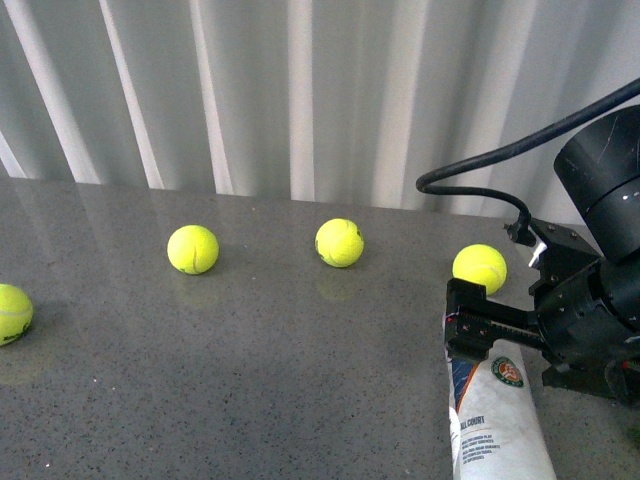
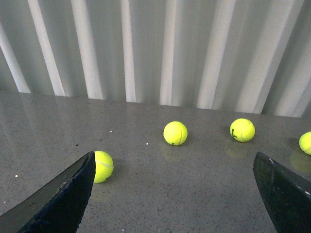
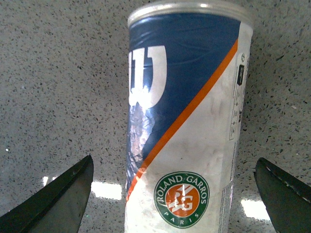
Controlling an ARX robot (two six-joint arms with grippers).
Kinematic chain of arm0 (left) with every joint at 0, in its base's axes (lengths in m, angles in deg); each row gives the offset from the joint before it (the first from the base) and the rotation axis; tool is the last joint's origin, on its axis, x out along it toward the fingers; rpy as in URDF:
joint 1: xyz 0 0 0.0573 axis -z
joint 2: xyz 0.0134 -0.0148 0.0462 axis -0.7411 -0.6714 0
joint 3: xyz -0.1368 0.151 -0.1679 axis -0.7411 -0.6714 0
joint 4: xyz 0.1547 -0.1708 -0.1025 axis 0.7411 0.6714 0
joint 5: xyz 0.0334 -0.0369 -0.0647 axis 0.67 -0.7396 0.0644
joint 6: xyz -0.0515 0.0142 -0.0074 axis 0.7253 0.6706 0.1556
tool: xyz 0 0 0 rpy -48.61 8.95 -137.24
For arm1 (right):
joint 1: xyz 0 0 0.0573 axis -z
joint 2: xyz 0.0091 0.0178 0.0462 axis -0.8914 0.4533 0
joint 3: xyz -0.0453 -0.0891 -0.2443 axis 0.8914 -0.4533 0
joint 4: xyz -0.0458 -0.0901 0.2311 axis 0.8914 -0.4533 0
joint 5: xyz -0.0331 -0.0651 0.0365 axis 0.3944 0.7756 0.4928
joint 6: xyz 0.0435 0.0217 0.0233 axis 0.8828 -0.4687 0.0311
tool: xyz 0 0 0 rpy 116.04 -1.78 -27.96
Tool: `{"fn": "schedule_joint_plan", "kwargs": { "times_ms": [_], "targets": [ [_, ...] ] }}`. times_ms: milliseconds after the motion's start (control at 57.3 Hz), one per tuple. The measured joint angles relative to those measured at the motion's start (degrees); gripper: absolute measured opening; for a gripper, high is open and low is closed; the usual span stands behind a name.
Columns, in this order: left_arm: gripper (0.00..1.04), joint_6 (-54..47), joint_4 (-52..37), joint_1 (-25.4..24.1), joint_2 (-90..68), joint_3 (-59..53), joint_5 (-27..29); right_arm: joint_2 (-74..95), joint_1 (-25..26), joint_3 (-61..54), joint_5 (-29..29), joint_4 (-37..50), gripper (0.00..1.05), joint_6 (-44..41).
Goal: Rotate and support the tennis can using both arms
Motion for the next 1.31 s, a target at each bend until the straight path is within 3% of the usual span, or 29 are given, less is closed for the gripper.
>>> {"fn": "schedule_joint_plan", "kwargs": {
  "times_ms": [262,541,855,1047,1309],
  "targets": [
    [0.98,0.02,0.0,0.0,0.0,0.0,0.0,2.93,0.15,-2.01,0.22,3.67,0.97,0.46],
    [0.98,0.02,0.0,0.0,0.0,0.0,0.0,2.95,0.39,-2.14,0.92,4.39,0.6,-0.09],
    [0.98,0.0,0.0,0.0,0.0,0.0,0.0,2.6,0.48,-2.12,1.29,4.28,0.25,-0.68],
    [0.98,0.02,0.0,0.0,0.0,0.0,0.0,1.81,0.24,-1.68,1.49,3.43,0.15,-1.01],
    [0.98,0.0,0.0,0.0,0.0,0.0,0.0,0.66,-0.48,-1.31,2.19,2.67,0.12,-1.77]
  ]
}}
